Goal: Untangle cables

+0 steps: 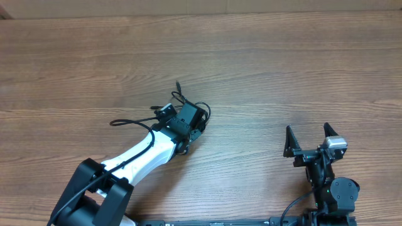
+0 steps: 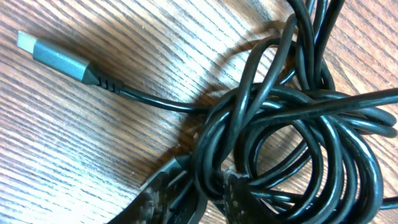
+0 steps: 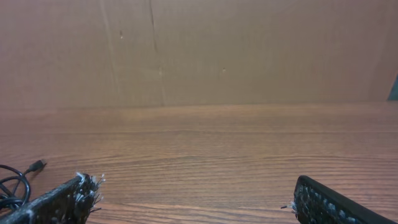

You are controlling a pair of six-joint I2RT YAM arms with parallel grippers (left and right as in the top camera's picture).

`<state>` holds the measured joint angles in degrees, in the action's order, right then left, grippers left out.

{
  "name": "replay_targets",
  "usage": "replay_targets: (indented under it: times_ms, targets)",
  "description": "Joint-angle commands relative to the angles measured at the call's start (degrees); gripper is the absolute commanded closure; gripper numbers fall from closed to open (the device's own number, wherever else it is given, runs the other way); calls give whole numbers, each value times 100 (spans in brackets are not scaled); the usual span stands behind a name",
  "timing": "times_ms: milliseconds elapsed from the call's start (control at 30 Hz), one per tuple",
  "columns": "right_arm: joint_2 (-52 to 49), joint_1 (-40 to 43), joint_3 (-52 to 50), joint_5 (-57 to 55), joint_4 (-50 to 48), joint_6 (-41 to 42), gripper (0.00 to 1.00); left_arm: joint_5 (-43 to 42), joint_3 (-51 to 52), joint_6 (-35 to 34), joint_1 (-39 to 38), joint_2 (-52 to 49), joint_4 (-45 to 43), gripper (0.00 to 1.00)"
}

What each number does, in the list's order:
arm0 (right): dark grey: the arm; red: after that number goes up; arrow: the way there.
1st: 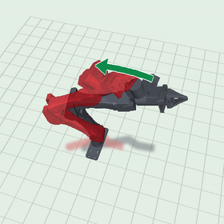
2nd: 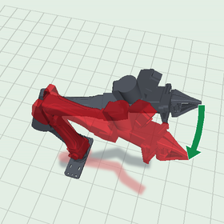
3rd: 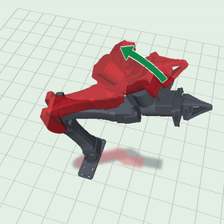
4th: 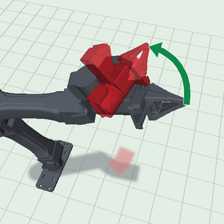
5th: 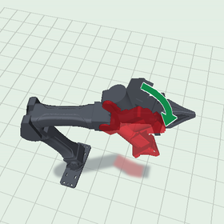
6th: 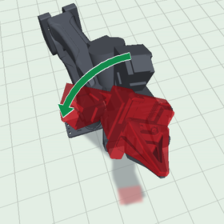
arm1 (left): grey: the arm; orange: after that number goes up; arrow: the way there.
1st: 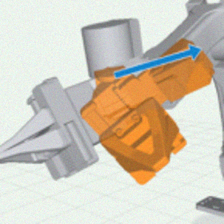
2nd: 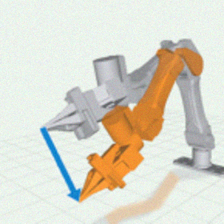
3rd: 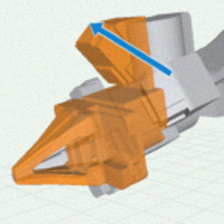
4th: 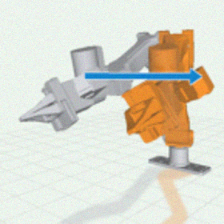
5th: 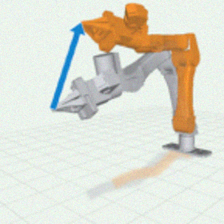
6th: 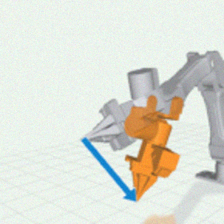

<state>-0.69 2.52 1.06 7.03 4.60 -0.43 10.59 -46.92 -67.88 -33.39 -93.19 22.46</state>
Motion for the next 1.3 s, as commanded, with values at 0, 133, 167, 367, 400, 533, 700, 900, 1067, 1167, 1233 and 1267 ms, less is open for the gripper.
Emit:
replay_targets:
  times_ms: [0, 133, 167, 367, 400, 533, 700, 900, 1067, 1167, 1233, 1267]
  targets:
    - [52, -26, -59, -55, -22, 2, 0, 332, 22, -31, 2, -120, -52, 55]
    - [52, -26, -59, -55, -22, 0, 0, 358, 22, -31, 2, -120, -114, 52]
    - [52, -26, -59, -55, -22, 0, 0, 367, 22, -31, 2, -120, -131, 52]
    - [52, -26, -59, -55, -22, 0, 0, 422, 22, -28, 2, -120, -195, 53]
    - [52, -26, -59, -55, -22, 0, 0, 446, 22, -28, 2, -120, -195, 55]
    - [52, -26, -59, -55, -22, 0, 0, 457, 22, -28, 2, -120, -195, 66]
    - [52, -26, -59, -55, -22, 2, 0, 435, 22, -28, -2, -120, -190, 76]
    - [52, -26, -59, -55, -22, 0, 0, 308, 22, -28, -2, -120, -168, 73]
    - [52, -26, -59, -55, -22, 2, 0, 289, 24, -28, -4, -120, -129, 65]
    - [52, -26, -59, -55, -22, 2, 0, 289, 24, -28, -4, -122, -127, 65]
    - [52, -26, -59, -55, -22, 0, 0, 284, 26, -28, -9, -122, -125, 68]
    - [52, -26, -59, -55, -22, 0, 0, 284, 26, -28, -15, -122, -114, 70]
